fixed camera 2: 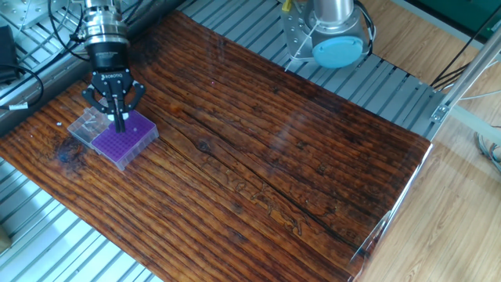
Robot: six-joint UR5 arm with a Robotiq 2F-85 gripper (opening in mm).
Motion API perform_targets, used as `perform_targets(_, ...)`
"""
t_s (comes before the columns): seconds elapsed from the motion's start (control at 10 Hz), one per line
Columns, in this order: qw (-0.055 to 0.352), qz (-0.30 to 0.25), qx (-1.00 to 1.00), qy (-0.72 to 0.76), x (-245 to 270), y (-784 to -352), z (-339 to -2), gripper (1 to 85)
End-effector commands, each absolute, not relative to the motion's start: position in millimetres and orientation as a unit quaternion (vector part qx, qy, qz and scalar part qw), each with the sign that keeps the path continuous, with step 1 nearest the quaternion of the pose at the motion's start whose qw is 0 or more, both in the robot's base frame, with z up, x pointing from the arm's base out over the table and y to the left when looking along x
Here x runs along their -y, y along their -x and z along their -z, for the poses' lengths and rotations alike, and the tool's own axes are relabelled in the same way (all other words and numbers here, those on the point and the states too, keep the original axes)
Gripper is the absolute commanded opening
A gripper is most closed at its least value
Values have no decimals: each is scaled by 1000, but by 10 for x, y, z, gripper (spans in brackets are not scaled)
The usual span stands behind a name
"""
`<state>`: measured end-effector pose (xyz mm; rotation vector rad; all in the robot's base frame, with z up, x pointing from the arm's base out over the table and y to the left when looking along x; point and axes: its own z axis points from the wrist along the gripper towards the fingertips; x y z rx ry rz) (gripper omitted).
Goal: Insert a small pipette tip into the holder for small pipette tips
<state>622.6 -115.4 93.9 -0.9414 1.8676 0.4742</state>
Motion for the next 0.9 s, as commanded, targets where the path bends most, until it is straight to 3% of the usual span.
perform_targets(0.0,486,-196,-767,371,1102,-6302,-934,10)
perform_targets(0.8,485,-198,-770,364,1128,-6299,-793,10)
